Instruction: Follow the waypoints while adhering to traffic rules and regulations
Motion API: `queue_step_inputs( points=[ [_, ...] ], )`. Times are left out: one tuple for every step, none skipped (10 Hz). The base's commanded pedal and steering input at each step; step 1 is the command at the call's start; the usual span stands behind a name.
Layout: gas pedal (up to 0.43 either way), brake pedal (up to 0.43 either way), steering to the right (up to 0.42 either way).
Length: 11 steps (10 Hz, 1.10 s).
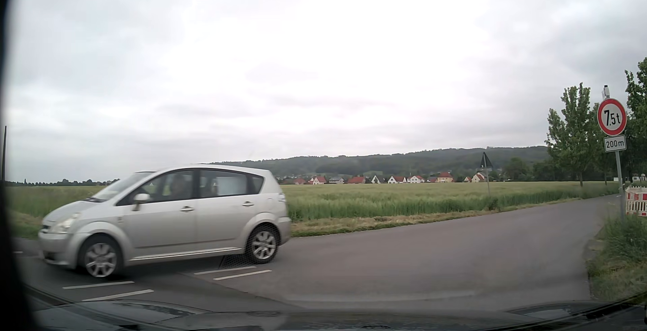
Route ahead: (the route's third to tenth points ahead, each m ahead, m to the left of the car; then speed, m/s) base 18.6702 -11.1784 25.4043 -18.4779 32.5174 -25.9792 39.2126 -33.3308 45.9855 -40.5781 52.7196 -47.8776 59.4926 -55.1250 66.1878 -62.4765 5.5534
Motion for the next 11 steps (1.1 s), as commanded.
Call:
queue_step_inputs(
  points=[
    [0.28,0.0,0.208],
    [0.28,0.0,0.228],
    [0.28,0.0,0.245],
    [0.28,0.0,0.256],
    [0.28,0.0,0.261],
    [0.28,0.0,0.262],
    [0.287,0.0,0.263],
    [0.287,0.0,0.269],
    [0.287,0.0,0.275],
    [0.287,0.0,0.279],
    [0.299,0.0,0.279]
  ],
)
